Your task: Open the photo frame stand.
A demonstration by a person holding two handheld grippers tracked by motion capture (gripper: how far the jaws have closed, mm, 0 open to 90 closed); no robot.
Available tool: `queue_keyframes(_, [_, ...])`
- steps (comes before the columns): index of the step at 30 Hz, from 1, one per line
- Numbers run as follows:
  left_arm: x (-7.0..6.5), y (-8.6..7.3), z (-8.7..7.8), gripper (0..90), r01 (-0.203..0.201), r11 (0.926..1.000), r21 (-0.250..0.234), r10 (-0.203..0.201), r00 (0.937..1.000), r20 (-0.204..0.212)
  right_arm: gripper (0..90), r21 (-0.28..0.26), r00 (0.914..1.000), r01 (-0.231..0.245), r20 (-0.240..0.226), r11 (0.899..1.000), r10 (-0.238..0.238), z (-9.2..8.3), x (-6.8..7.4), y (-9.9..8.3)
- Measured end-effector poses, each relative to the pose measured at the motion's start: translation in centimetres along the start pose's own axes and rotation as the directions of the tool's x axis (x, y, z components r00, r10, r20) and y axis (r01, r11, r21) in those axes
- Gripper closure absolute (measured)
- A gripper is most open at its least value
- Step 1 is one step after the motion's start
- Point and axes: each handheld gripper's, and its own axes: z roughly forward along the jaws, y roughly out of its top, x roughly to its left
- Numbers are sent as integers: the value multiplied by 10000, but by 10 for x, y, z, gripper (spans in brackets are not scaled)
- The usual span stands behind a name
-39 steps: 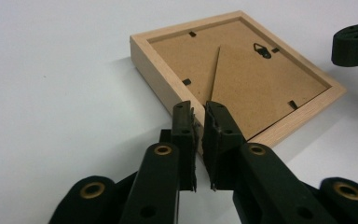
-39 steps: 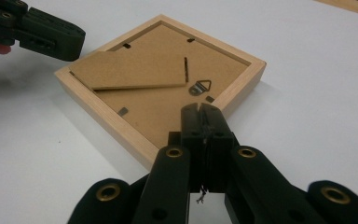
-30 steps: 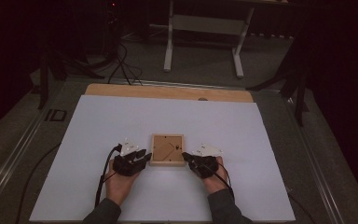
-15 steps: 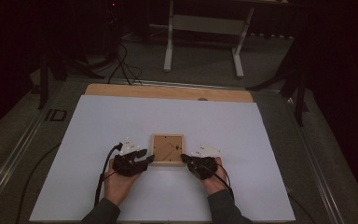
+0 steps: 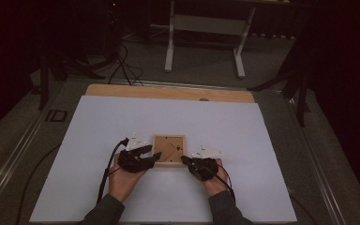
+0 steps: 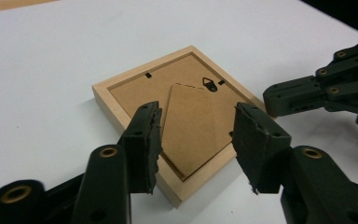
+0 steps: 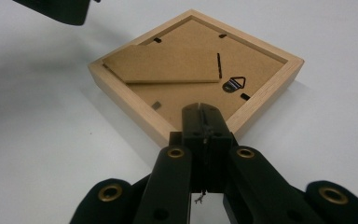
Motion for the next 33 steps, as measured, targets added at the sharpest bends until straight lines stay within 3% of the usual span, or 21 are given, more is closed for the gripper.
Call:
queue_keyframes(8, [0,8,12,487,-147,9992,371,150,9999,-68,897,136,9997,-162,176,9998,159,1,-2,-1])
queue_keyframes(21, [-2,14,29,492,-489,9935,1029,513,9984,-217,897,143,9994,-347,-11,9993,347,1,-5,-1])
queue_keyframes(27, [-3,15,39,493,-790,9852,1522,864,9954,-424,897,106,9989,-456,-73,9989,457,1,-6,-2])
queue_keyframes(33, [-5,13,45,461,-1052,9768,1864,1133,9930,-332,896,90,9990,-445,-67,9990,446,1,-6,-2])
